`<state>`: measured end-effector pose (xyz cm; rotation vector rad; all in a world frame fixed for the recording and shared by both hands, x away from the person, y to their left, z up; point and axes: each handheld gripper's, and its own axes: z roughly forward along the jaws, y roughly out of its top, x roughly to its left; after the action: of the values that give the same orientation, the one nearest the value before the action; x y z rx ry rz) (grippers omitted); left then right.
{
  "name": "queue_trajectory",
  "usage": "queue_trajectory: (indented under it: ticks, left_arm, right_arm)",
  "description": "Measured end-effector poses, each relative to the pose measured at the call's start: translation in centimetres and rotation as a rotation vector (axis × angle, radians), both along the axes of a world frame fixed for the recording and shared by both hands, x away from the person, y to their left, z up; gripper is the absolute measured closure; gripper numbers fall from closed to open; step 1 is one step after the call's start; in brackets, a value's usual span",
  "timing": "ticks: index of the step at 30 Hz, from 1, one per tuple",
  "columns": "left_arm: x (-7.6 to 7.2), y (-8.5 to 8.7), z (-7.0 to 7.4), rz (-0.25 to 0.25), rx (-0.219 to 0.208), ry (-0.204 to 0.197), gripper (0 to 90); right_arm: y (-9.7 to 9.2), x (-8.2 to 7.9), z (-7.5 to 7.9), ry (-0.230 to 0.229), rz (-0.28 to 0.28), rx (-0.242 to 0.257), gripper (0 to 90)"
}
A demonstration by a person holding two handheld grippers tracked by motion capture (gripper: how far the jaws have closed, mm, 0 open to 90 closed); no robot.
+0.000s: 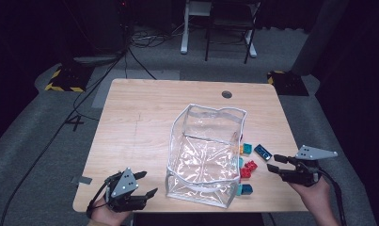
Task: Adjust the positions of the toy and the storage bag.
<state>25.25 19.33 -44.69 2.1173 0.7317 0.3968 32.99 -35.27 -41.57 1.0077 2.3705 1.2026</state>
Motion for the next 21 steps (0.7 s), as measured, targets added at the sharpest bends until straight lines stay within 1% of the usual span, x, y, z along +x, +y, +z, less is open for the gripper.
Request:
queue_trajectory:
  ticks: [1,4,5,6,7,8,11,13,14,15,18,20,21]
  left_arm:
    - [0.3,0.2,-0.4,0.012,0.002,0.008,34.8]
    - [1.2,0.9,-1.4,0.058,0.029,0.032,35.0]
    - [1.3,1.1,-1.7,0.067,0.029,0.038,35.1]
    - [1.7,1.5,-2.1,0.089,0.025,0.046,35.2]
    - [1.8,1.7,-2.2,0.095,0.021,0.048,35.2]
    - [2.1,2.0,-2.5,0.114,0.021,0.056,35.2]
    - [2.6,2.5,-3.2,0.149,0.036,0.069,35.2]
    - [3.1,2.8,-3.8,0.18,0.07,0.078,35.3]
    - [3.3,2.9,-4.1,0.19,0.08,0.088,35.3]
    - [3.4,3.0,-4.3,0.196,0.08,0.094,35.2]
    - [3.8,3.2,-4.8,0.213,0.087,0.108,35.1]
    - [3.9,3.3,-5.0,0.215,0.093,0.108,35.0]
    - [4.0,3.3,-5.1,0.214,0.098,0.116,34.9]
  right_arm:
    - [-0.3,0.5,-0.4,0.003,-0.019,-0.003,47.7]
    - [-1.0,1.8,-1.5,0.014,-0.061,-0.022,47.5]
    - [-1.2,2.2,-1.9,0.019,-0.074,-0.025,47.3]
    - [-1.4,2.5,-2.1,0.026,-0.082,-0.025,47.2]
    - [-1.6,3.1,-2.6,0.035,-0.097,-0.03,47.1]
    - [-1.7,3.3,-2.8,0.037,-0.101,-0.033,47.0]
    - [-2.0,4.3,-3.7,0.053,-0.124,-0.055,46.7]
    - [-2.2,4.8,-4.2,0.068,-0.136,-0.064,46.7]
    - [-2.2,5.0,-4.5,0.075,-0.14,-0.066,46.8]
    - [-2.2,5.3,-4.7,0.085,-0.143,-0.07,46.7]
    - [-2.1,5.7,-5.2,0.095,-0.148,-0.07,46.0]
    - [-2.1,6.0,-5.5,0.108,-0.152,-0.069,45.0]
    - [-2.0,6.2,-5.6,0.11,-0.152,-0.072,44.6]
